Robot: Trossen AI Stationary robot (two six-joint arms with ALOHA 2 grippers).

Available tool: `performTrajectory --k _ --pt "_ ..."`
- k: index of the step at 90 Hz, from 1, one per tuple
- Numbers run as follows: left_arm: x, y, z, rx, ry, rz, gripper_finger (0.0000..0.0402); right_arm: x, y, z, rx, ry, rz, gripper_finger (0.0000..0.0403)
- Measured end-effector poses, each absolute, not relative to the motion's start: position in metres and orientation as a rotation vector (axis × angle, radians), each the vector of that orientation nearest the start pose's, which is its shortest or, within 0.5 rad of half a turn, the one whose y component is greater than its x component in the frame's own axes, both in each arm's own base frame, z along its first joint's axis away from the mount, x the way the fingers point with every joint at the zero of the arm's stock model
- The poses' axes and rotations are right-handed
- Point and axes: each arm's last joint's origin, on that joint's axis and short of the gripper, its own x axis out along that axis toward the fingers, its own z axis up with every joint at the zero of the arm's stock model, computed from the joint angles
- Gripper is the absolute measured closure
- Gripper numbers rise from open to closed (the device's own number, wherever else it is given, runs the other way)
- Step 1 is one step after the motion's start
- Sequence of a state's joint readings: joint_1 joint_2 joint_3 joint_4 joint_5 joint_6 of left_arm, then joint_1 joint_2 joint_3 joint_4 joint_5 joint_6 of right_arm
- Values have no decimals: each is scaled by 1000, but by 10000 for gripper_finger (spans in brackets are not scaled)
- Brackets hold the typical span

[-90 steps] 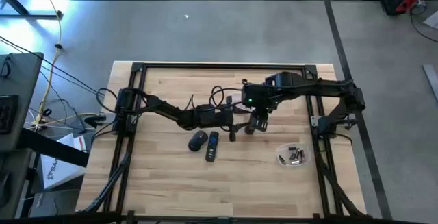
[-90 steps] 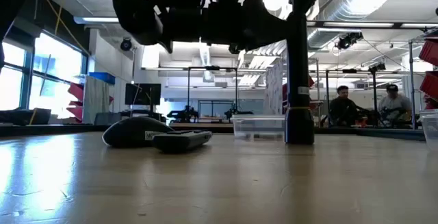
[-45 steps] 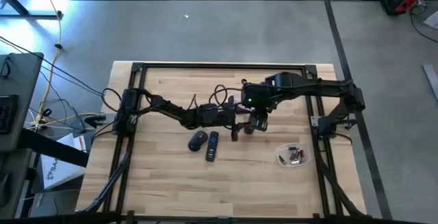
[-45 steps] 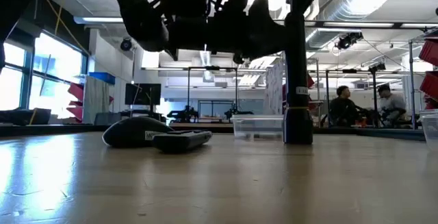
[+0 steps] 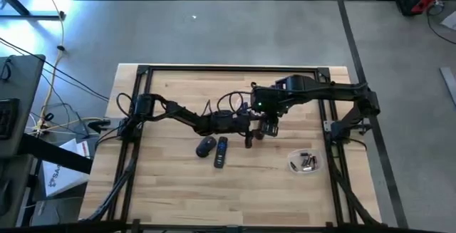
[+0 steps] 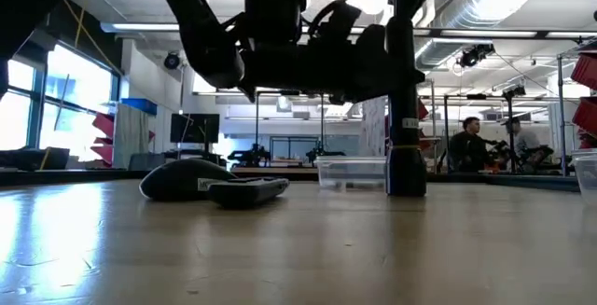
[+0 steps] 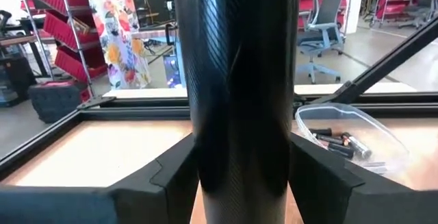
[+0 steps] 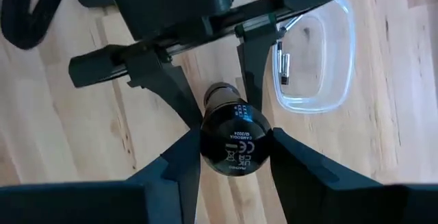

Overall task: Insert battery
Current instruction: Close the flashlight battery compartment

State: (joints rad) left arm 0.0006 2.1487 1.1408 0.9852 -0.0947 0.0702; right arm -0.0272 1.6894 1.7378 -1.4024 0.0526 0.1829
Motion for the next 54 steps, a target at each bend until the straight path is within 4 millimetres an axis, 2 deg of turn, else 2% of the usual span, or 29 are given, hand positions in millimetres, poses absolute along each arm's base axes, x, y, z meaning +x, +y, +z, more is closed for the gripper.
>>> performTrajectory --k 9,35,54 --pt "442 3 147 71 31 94 265 313 -10 343 142 1347 -188 274" --pt "442 4 146 89 45 170 266 314 -9 343 237 1334 -270 274" --pt "442 5 145 80 53 192 266 314 -11 343 387 1286 -463 274"
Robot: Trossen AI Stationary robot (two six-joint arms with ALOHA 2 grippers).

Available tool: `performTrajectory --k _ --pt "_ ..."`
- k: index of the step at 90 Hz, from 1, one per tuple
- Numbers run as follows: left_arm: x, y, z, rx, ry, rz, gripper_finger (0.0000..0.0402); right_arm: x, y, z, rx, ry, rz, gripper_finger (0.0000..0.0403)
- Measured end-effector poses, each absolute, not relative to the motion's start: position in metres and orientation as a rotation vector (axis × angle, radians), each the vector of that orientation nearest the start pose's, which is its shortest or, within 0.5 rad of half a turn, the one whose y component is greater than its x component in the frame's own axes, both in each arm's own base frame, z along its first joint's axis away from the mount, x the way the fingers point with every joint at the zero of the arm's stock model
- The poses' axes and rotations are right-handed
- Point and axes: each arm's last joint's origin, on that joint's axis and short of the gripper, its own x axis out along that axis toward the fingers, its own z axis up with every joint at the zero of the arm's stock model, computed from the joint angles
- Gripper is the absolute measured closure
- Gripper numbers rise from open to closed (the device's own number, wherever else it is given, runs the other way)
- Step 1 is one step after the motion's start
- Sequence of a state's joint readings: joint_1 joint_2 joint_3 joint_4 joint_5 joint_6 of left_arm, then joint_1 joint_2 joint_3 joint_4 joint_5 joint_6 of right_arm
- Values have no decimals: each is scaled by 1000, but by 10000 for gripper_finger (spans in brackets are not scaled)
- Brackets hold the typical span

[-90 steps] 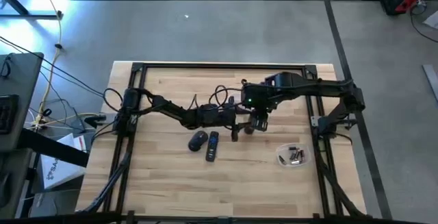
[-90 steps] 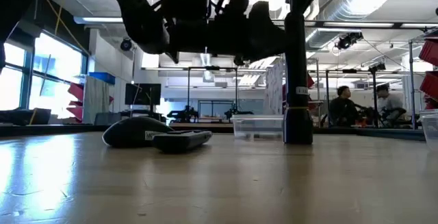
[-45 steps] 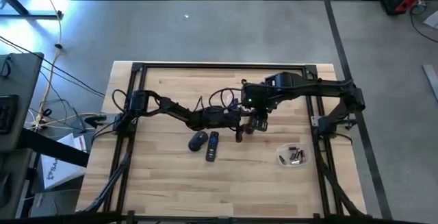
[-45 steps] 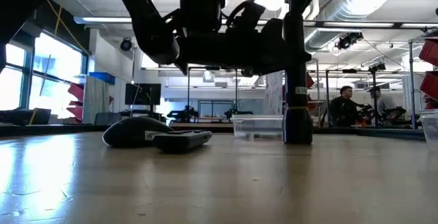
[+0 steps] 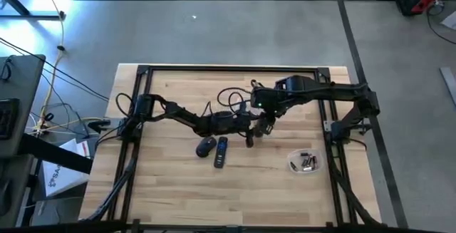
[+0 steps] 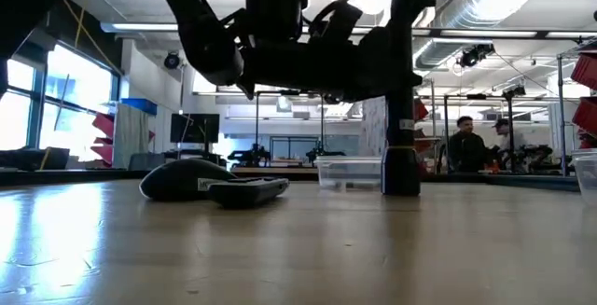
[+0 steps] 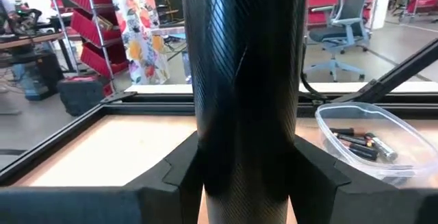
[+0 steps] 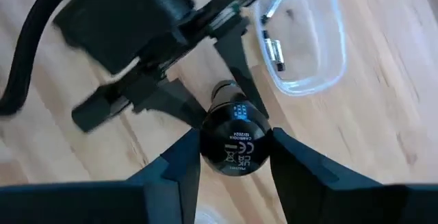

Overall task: Insert battery
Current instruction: Close the flashlight battery compartment

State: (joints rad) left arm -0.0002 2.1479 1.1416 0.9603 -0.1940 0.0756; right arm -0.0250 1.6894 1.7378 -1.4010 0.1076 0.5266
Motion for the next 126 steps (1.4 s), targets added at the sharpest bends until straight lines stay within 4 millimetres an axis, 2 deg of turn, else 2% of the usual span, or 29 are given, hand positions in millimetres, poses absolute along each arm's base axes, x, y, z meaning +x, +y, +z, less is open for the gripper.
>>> performTrajectory --k 34,49,72,105,111,126 --pt "442 6 145 47 60 199 266 314 -12 343 740 1161 -774 274" --pt "442 4 143 32 71 192 266 315 -12 339 838 1160 -870 274" --pt "442 0 142 28 97 187 266 318 -12 338 773 1178 -802 267" --pt "441 -3 142 15 105 131 266 319 -13 343 649 1197 -740 167" --pt "441 -3 142 12 105 131 266 319 -13 344 618 1194 -725 156" --pt "441 -3 142 11 107 124 266 309 -13 361 556 1122 -660 151"
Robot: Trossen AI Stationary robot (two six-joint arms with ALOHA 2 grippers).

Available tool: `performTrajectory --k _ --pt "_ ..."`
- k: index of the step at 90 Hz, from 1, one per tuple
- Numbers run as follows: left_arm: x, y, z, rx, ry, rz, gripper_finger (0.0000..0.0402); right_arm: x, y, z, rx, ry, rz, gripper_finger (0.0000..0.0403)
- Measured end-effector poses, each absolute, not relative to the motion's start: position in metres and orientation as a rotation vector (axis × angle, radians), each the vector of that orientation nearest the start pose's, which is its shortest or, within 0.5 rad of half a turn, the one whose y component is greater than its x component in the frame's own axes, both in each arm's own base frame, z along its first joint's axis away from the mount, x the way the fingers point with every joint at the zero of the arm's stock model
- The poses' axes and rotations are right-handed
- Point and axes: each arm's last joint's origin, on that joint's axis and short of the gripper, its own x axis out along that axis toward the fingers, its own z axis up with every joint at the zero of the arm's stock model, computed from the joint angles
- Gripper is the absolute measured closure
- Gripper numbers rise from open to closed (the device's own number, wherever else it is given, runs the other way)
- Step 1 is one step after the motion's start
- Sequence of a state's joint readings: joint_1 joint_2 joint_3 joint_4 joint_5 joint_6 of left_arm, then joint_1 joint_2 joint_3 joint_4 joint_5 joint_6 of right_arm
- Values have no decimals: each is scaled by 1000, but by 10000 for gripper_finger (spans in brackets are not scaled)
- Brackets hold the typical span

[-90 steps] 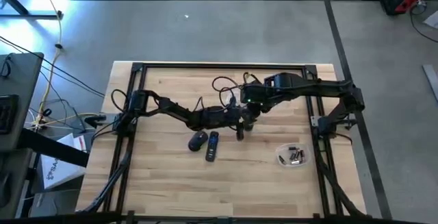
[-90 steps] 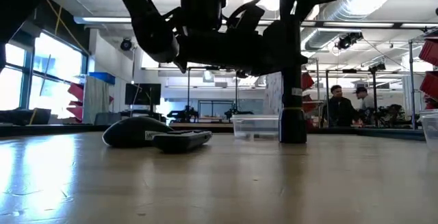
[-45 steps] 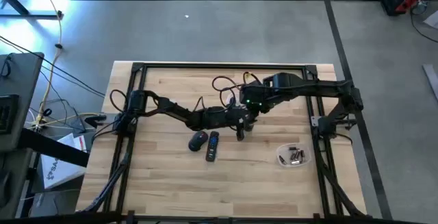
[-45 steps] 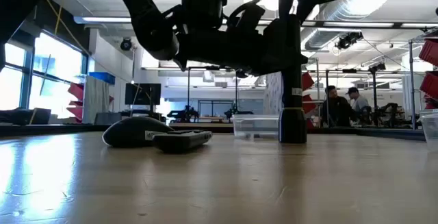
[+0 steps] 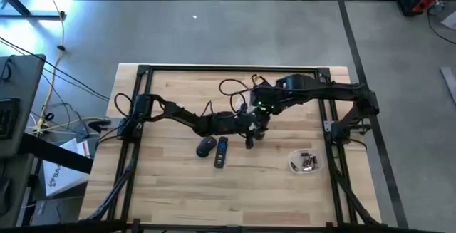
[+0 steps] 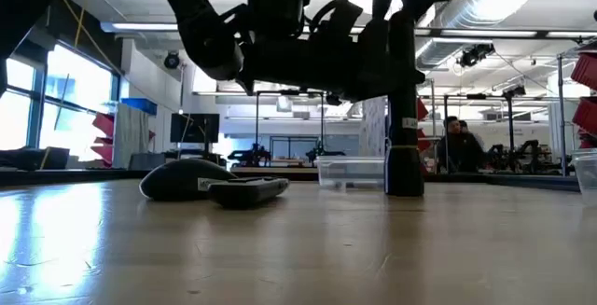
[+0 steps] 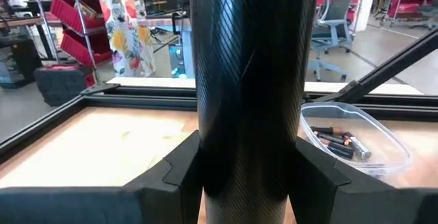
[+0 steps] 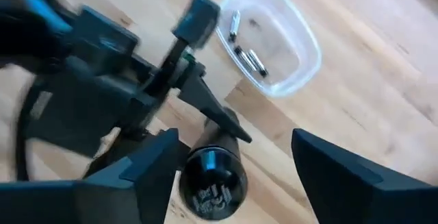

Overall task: Insert battery
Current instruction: Close the flashlight battery compartment

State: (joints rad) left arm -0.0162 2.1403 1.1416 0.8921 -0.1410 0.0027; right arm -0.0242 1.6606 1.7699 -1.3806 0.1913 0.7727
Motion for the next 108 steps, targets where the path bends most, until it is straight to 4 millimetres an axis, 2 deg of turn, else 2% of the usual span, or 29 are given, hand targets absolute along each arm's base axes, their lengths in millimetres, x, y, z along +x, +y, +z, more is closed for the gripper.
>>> performTrajectory --k 9,17,34,50,75,108 --pt "441 -3 142 14 106 124 266 299 -13 375 495 1076 -583 151" --pt "441 -3 142 13 107 112 266 289 -12 387 358 1063 -457 151" --pt "441 -4 142 17 108 89 266 280 -10 394 165 1112 -140 151" --pt "441 -4 143 17 108 86 266 283 -12 381 23 1224 9 151" --pt "441 -5 141 18 131 65 262 290 -13 375 -217 1226 205 151" --pt "441 -5 140 31 140 62 259 301 -20 363 -278 1241 347 151"
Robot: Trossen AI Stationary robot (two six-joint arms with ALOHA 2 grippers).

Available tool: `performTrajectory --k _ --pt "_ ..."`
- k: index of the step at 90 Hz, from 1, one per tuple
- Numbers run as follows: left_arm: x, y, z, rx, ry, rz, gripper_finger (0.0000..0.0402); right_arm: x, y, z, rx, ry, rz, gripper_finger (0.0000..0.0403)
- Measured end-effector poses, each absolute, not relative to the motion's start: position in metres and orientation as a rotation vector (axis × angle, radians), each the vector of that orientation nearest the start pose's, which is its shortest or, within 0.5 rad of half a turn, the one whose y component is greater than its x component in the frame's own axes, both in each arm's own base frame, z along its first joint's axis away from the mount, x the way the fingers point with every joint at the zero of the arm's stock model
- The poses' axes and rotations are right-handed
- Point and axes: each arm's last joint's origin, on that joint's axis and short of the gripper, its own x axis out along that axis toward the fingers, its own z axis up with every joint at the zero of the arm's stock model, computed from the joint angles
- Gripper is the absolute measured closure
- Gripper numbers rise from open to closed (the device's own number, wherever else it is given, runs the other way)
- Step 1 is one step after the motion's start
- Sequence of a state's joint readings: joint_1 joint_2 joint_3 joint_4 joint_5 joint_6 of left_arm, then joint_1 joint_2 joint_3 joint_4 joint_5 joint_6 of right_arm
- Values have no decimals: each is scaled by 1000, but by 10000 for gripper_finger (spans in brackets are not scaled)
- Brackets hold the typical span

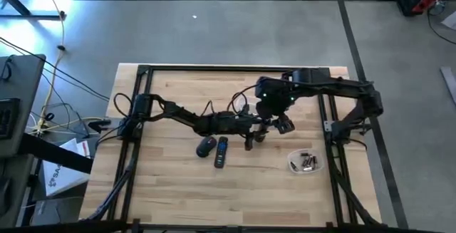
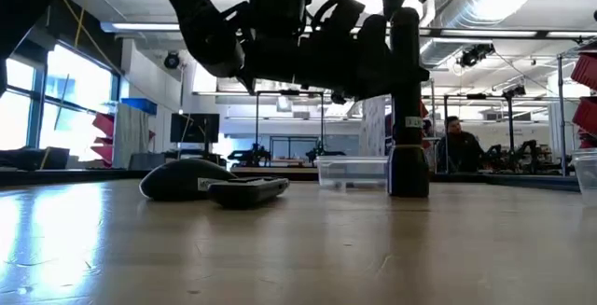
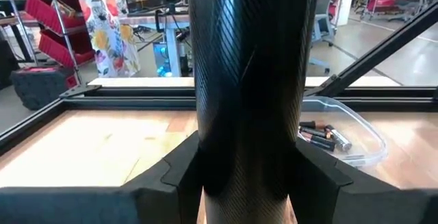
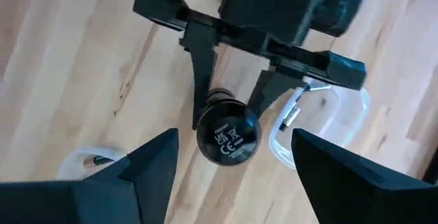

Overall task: Insert battery
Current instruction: Close the flashlight battery compartment

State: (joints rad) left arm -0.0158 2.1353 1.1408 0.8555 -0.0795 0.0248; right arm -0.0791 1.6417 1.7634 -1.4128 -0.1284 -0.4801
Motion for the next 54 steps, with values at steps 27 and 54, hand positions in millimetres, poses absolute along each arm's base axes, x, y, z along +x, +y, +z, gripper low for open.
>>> performTrajectory --k 27,54 --pt "441 -5 140 40 140 61 260 299 -20 362 -331 1253 391 209" --pt "441 -4 140 43 140 46 260 299 -20 363 -406 1239 441 267"
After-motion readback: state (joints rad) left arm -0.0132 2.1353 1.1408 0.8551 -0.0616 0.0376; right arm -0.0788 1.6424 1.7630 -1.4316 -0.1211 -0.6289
